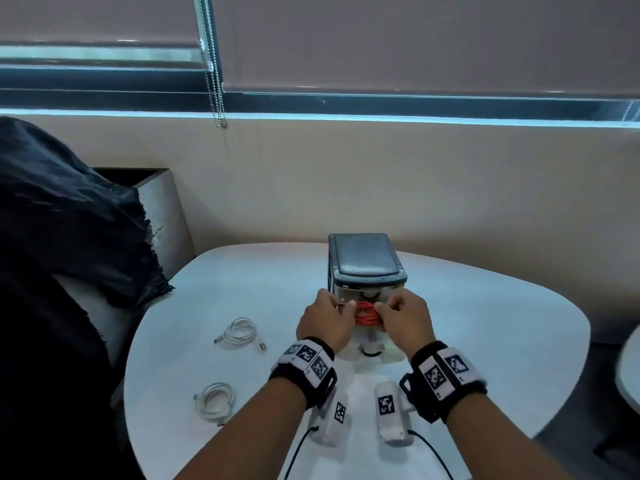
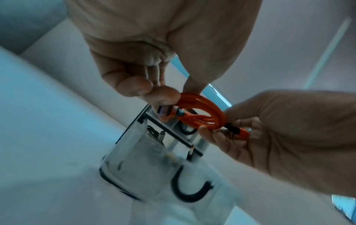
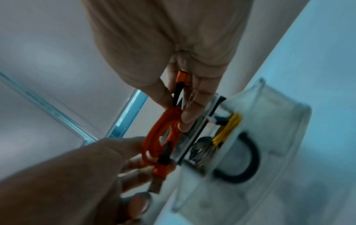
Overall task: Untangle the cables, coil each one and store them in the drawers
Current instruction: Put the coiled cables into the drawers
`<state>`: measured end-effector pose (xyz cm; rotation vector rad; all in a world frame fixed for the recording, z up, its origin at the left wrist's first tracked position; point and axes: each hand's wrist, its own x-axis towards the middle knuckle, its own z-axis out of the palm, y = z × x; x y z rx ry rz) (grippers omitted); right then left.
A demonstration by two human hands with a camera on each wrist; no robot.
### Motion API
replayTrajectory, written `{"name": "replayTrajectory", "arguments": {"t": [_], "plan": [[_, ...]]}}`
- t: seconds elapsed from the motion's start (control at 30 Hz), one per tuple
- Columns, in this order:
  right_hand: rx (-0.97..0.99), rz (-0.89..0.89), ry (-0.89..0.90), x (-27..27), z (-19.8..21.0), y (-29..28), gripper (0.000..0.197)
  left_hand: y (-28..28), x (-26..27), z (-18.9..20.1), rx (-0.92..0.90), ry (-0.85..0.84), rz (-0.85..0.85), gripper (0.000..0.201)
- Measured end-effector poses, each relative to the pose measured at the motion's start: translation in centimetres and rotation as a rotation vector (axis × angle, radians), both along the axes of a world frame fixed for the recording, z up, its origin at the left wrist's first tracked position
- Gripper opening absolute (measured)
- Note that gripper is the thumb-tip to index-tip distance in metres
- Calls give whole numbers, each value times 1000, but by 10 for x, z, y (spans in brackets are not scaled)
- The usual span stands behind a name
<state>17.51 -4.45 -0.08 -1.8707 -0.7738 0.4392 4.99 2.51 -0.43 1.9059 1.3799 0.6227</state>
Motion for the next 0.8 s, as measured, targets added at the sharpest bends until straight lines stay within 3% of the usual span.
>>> {"name": "replayTrajectory", "arguments": {"t": [0.1, 0.2, 0.3, 0.43, 0.57, 0.8], "plan": [[-88, 22, -120, 12, -9, 2, 26, 1, 5, -7, 70, 81, -62, 18], [-134, 52, -227, 14, -16, 3, 26, 4, 0, -17, 72, 35, -88, 5], [-223, 152, -340, 6, -21, 4, 20, 5, -4, -25, 92, 14, -121, 12], [-400, 264, -583, -6, -24, 2, 17, 10, -4, -29, 106, 116, -176, 23], [-483, 359, -653, -10, -23, -1, 8, 8, -2, -32, 76, 200, -266, 32], [-703, 531, -963, -5, -16, -14, 40, 10, 2, -44, 6, 230, -316, 41]]}}
